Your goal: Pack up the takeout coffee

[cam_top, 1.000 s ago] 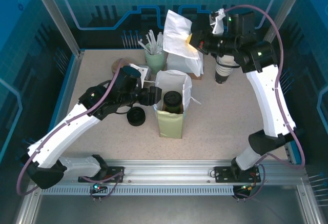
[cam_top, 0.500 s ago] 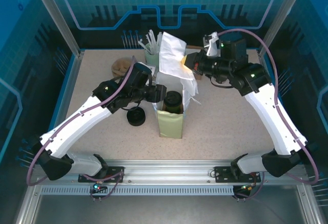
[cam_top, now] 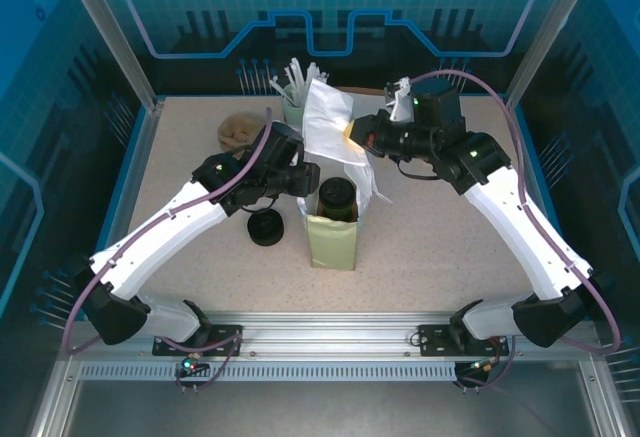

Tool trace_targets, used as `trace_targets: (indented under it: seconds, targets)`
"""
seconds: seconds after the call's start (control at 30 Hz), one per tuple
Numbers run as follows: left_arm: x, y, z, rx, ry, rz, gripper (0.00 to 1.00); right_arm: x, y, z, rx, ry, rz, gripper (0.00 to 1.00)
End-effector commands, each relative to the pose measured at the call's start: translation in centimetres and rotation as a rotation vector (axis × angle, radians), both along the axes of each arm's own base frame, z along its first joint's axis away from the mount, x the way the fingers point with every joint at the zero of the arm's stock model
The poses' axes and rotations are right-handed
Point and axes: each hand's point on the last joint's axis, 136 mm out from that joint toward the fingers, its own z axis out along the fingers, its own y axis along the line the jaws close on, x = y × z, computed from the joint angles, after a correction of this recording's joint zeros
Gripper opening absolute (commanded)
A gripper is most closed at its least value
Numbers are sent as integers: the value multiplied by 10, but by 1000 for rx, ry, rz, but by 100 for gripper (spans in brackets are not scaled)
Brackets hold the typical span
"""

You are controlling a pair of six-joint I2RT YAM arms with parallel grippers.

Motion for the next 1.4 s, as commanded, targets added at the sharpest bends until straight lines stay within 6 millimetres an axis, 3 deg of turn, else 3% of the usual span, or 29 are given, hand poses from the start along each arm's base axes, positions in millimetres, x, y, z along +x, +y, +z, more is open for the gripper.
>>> trace_targets:
  seconds: [0.0,0.67,1.37]
  targets:
    - [4,3,2,-3,-7,27,45,-5,5,4,10,-27,1,0]
    - [3,3,-3,-40,2,44,12,-9,24,-77,-161,65,17,0]
    - [-1,8,-2,-54,6,66,0,-25,15,-139,-477,86,36,0]
